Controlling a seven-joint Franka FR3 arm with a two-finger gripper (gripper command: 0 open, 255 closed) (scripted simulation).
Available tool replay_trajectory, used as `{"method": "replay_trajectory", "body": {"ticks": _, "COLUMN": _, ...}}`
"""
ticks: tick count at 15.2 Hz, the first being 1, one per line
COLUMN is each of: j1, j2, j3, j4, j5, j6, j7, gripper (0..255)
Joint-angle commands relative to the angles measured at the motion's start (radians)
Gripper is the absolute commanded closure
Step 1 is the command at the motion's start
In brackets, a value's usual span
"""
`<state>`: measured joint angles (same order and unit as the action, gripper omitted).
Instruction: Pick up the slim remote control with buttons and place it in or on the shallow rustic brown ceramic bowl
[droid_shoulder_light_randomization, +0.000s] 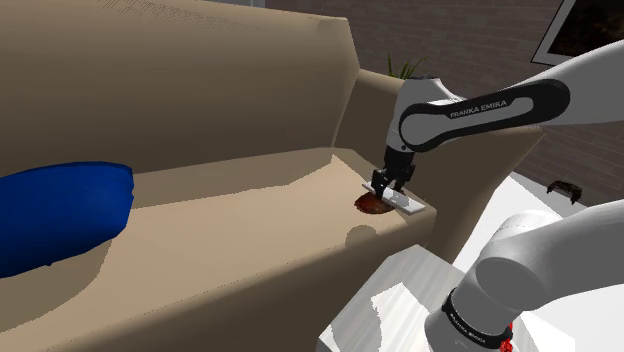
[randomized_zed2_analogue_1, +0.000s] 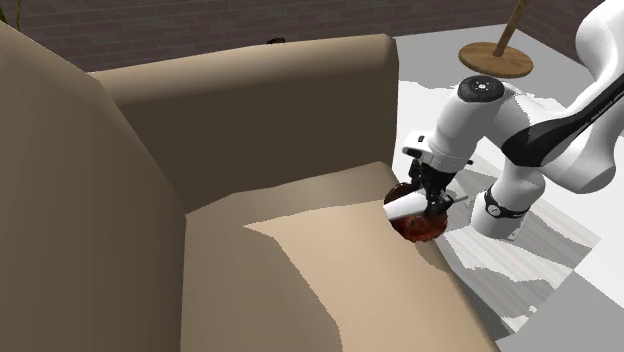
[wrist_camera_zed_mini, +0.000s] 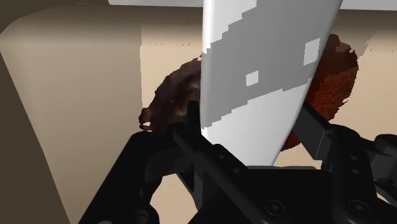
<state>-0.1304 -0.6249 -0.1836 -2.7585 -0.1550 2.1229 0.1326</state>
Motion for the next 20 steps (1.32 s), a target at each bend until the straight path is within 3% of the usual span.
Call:
{"method": "replay_trajectory", "body": {"ticks": 1, "j1": 0.0, "j2": 0.008, "j3": -0.002, "j4": -0.005, "j5": -0.001, "j6": 0.013, "j7": -0.001, "gripper": 255}}
{"method": "replay_trajectory", "body": {"ticks": 8, "j1": 0.0, "j2": 0.008, "j3": -0.002, "j4": -0.005, "j5": -0.001, "j6": 0.013, "j7": -0.001, "gripper": 255}}
{"method": "replay_trajectory", "body": {"ticks": 9, "j1": 0.0, "j2": 0.008, "j3": -0.002, "j4": -0.005, "j5": -0.001, "j6": 0.013, "j7": -0.001, "gripper": 0}}
{"method": "replay_trajectory", "body": {"ticks": 14, "j1": 0.0, "j2": 0.008, "j3": -0.002, "j4": -0.005, "j5": -0.001, "j6": 0.013, "j7": -0.001, "gripper": 0}}
{"method": "replay_trajectory", "body": {"ticks": 18, "j1": 0.005, "j2": -0.048, "j3": 0.014, "j4": 0.09, "j5": 0.014, "j6": -0.138, "j7": -0.003, "gripper": 0}}
{"method": "replay_trajectory", "body": {"ticks": 20, "j1": 0.005, "j2": -0.048, "j3": 0.015, "j4": 0.09, "j5": 0.014, "j6": -0.138, "j7": -0.003, "gripper": 0}}
